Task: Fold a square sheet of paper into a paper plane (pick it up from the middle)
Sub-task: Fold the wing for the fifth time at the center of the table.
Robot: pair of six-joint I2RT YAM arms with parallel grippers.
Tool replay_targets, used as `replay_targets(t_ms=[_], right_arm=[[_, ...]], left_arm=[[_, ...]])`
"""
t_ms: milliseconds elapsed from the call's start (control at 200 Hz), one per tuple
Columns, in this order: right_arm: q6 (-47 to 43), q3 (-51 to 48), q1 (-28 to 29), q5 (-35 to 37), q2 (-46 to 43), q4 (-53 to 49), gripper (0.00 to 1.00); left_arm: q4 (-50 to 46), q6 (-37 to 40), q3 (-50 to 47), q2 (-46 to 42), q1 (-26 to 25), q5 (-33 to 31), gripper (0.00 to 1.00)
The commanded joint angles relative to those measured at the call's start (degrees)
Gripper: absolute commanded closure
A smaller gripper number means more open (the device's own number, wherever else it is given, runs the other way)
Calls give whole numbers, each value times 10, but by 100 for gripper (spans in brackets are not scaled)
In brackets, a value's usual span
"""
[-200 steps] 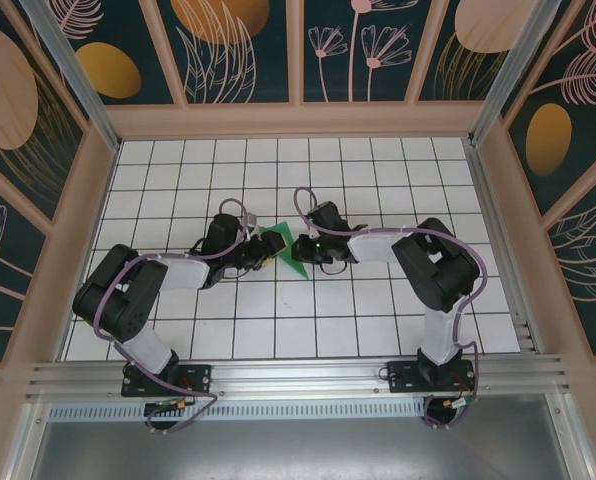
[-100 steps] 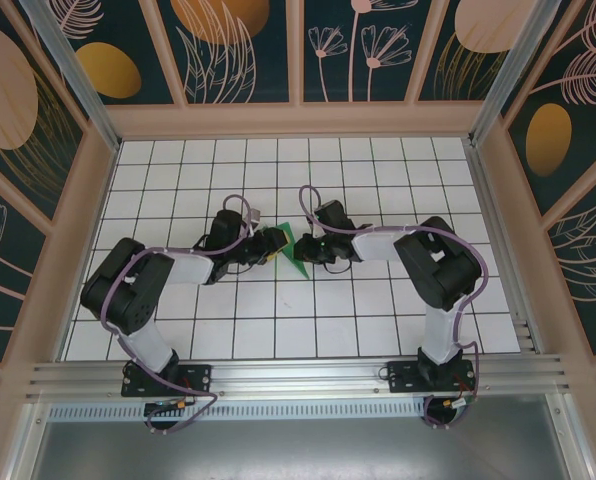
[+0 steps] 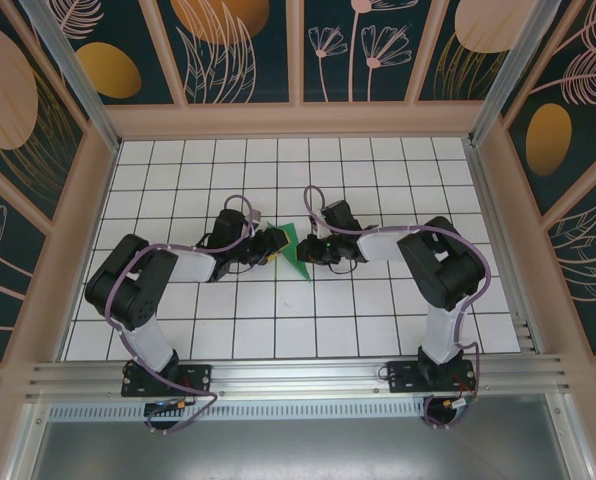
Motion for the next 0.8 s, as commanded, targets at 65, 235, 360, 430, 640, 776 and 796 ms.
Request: replay_targets(t_ms=[65, 235, 360, 430, 640, 776, 796], right_arm=[[0, -8, -7, -7, 6, -6, 80], [1, -1, -7, -6, 10, -13, 80], [0, 0, -8, -8, 13, -14, 80], [0, 0, -8, -9, 14, -13, 80], [-4, -2, -8, -12, 21, -13, 82], [-4, -5, -9, -16, 24, -12, 84], [-5, -4, -10, -16, 23, -11, 84]], left_arm=[[14, -11, -3, -17, -12, 7, 50], [1, -10, -31, -50, -15, 6, 46], [6, -10, -39, -53, -20, 15, 46], [16, -11, -36, -50, -23, 20, 48], [59, -28, -13, -27, -24, 37, 53], [60, -28, 3, -8, -24, 34, 54], [59, -28, 5, -5, -24, 34, 53]])
